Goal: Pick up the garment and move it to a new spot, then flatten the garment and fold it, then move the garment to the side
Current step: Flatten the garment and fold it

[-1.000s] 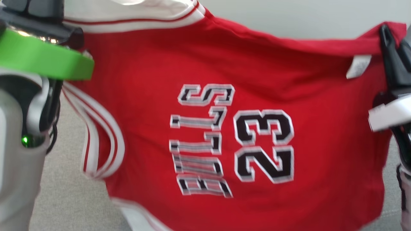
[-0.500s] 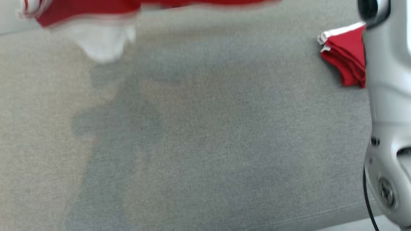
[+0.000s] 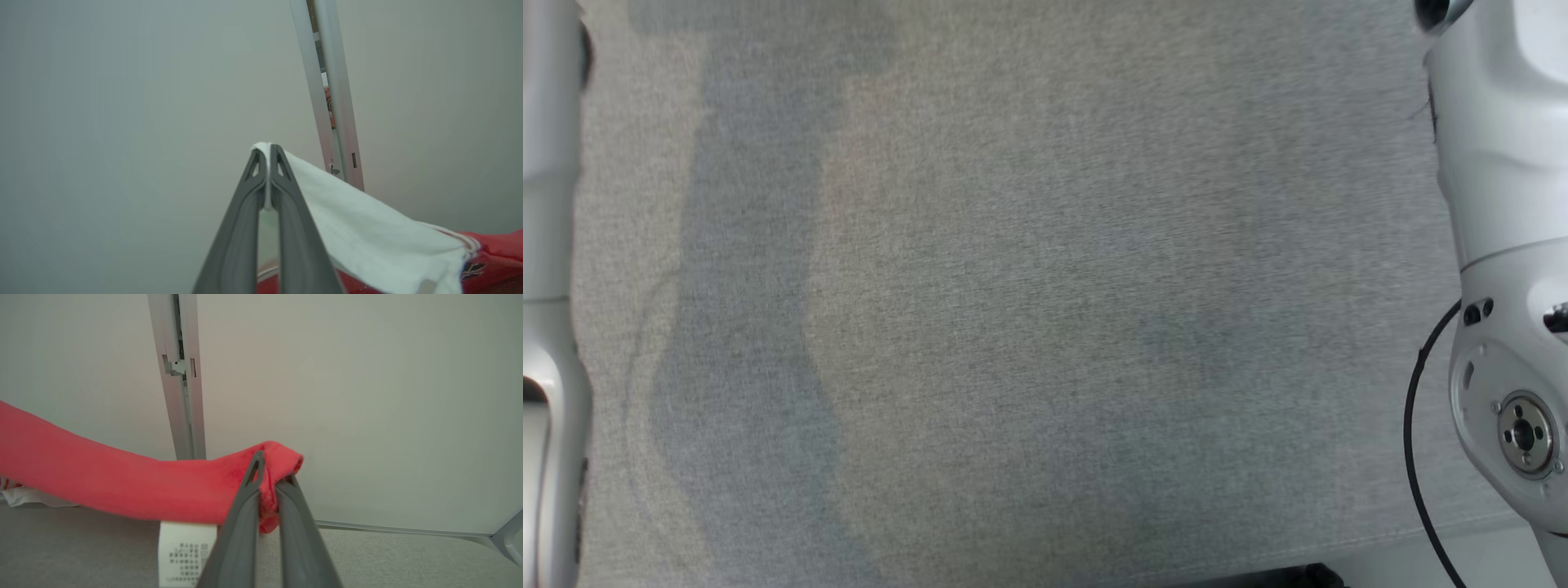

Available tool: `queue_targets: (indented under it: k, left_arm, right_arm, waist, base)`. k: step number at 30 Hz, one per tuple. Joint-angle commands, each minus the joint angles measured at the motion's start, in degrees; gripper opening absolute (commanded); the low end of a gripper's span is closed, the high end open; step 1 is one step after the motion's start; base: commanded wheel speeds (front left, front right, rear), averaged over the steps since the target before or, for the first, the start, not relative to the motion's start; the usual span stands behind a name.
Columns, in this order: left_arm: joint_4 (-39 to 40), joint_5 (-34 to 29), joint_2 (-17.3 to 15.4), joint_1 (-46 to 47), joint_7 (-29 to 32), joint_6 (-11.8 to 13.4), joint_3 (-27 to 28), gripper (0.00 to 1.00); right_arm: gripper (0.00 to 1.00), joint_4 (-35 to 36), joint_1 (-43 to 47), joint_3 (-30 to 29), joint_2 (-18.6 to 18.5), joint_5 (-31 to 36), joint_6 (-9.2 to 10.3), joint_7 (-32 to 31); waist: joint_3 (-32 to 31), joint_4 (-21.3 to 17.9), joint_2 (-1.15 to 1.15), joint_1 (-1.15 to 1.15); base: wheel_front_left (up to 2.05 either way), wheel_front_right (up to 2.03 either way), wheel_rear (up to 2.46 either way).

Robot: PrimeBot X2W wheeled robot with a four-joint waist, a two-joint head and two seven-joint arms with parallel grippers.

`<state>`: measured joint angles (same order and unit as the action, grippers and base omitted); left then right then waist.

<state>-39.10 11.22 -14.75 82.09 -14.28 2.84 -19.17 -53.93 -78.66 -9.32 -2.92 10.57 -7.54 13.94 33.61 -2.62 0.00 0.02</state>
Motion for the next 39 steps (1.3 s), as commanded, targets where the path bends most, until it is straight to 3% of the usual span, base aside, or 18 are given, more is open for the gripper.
queue_targets:
  k: [1, 4, 10, 19, 28, 39]
  left_arm:
    - [0.71, 0.98, 0.12, -1.3, -0.66, -0.28, 0.63, 0.0]
    - [2.2, 1.97, -0.11, -5.11, -0.95, -1.36, 1.22, 0.0]
    - [10.7, 4.16, -1.79, -15.53, -0.96, -2.44, 3.46, 0.0]
    - [27.69, 7.49, -1.69, -38.09, -0.95, -1.46, 7.72, 0.0]
    - [42.81, 8.48, 0.89, -65.87, -0.93, 1.01, 9.48, 0.0]
    - [50.92, 8.78, 3.29, -89.53, -0.92, 4.09, 8.2, 0.0]
  right_arm:
    - [0.0, -0.8, 0.87, -0.27, -0.13, -0.36, 0.11, 0.74]
    - [0.0, -1.99, 2.37, 0.52, -0.05, -2.28, 0.11, 1.29]
    - [0.0, 4.48, 8.35, 4.4, -0.17, -9.55, 0.11, 1.26]
    - [0.0, 12.95, 22.52, 5.25, -0.09, -17.63, 0.11, 1.24]
    - [0.0, 19.23, 40.58, 6.99, -0.06, -25.86, 0.11, 1.24]
    - [0.0, 31.11, 61.74, 8.02, -0.07, -30.65, 0.11, 1.25]
  waist:
    - [5.36, 3.37, 0.0, -0.02]
    - [4.99, 3.39, 0.0, -0.02]
    - [2.48, 2.63, 0.0, -0.02]
    - [-5.5, 1.68, 0.0, -0.02]
    - [-16.05, 0.91, 0.0, -0.02]
    - [-24.67, 1.2, 0.0, -0.02]
  base:
    - [0.0, 0.0, 0.0]
    - [0.0, 0.0, 0.0]
    - [0.0, 0.0, 0.0]
    - [0.0, 0.0, 0.0]
    - [0.0, 0.0, 0.0]
    - [0.0, 0.0, 0.0]
